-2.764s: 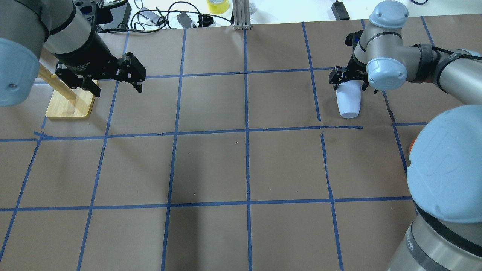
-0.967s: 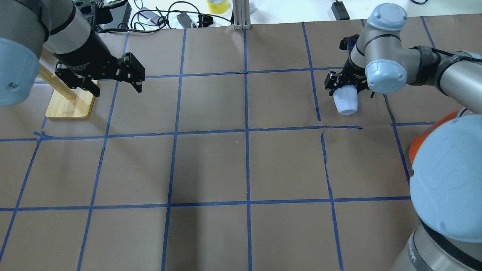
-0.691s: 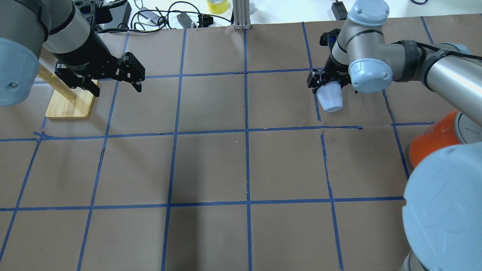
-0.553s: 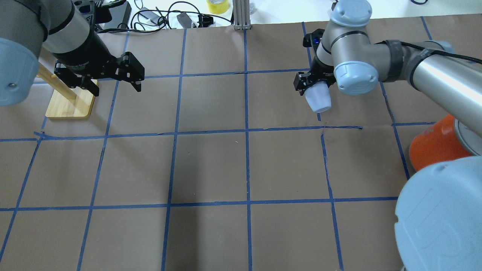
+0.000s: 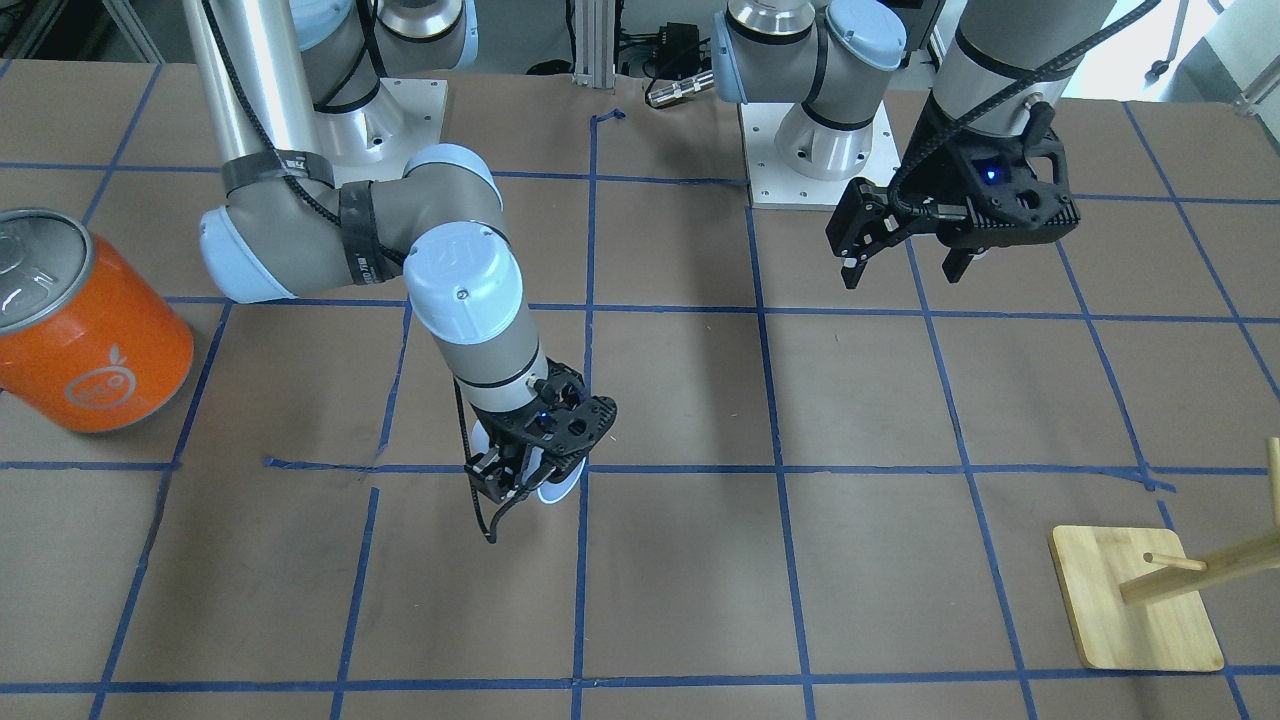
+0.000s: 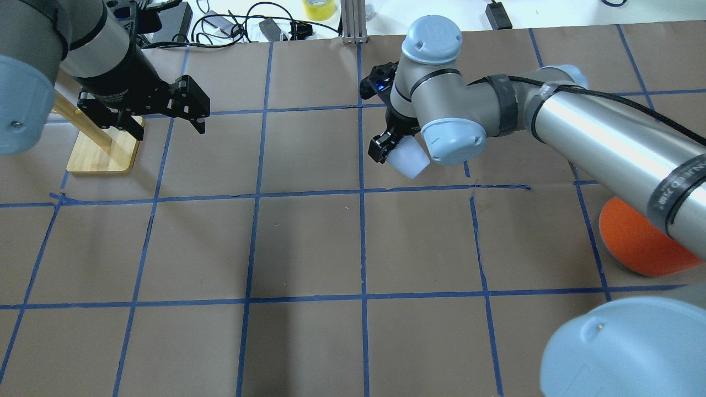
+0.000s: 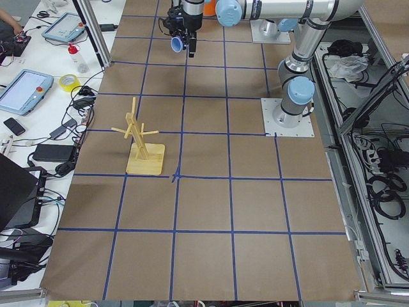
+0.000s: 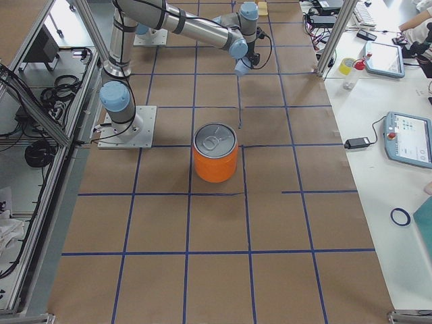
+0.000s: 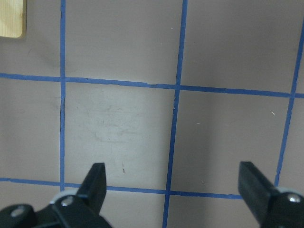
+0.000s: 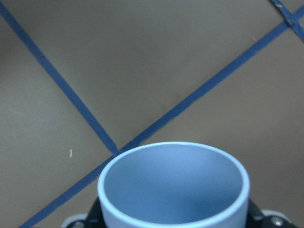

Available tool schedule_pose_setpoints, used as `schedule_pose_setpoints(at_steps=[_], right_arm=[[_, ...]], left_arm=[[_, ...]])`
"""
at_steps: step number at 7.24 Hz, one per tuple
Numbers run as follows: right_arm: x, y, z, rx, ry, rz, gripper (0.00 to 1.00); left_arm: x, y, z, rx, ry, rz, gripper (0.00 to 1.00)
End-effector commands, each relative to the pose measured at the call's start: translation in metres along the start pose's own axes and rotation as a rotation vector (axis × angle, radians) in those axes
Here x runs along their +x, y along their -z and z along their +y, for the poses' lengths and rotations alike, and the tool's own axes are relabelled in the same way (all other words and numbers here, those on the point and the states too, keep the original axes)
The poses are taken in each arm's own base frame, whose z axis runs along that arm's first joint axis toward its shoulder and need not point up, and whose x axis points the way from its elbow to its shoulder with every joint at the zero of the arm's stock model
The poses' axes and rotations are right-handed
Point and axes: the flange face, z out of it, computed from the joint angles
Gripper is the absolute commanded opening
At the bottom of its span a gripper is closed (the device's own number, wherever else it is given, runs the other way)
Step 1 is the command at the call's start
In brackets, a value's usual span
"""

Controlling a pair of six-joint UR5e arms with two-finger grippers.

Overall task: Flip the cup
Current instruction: 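Lift the white cup and carry it toward the left arm, then tilt the held cup onto its side and lower it to the table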

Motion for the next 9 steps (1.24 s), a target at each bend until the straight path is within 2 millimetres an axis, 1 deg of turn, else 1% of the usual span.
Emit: schedule_pose_setpoints(at_steps=[1, 2, 3, 4, 5, 8, 9], right_arm=[[-0.020, -0.001, -0.018, 0.021, 0.372, 0.028, 0.00], [-0.033, -0.011, -0.027, 0.021, 0.502, 0.025, 0.00], [-0.043, -0.031, -0.036, 0.034, 0.645, 0.020, 0.00], [-0.050, -0.051, -0.044, 0.054, 0.658, 0.039, 0.00], [-0.070, -0.066, -0.055, 0.049, 0.678, 0.025, 0.00], [-0.072, -0.070, -0.055, 0.035, 0.685, 0.025, 0.00], [-0.072, -0.074, -0.055, 0.031, 0.681, 0.020, 0.01]], left_arm=[[-0.004, 0.001, -0.001, 0.002, 0.008, -0.002, 1.00], [-0.004, 0.001, -0.001, 0.001, 0.008, -0.002, 1.00], [-0.003, 0.000, 0.000, -0.003, 0.007, -0.002, 1.00], [-0.003, 0.000, 0.000, -0.003, 0.007, 0.000, 1.00], [-0.003, 0.000, 0.000, -0.003, 0.007, 0.000, 1.00], [-0.003, -0.001, 0.000, -0.004, 0.007, 0.000, 1.00], [-0.003, -0.002, 0.000, -0.006, 0.006, 0.000, 1.00]])
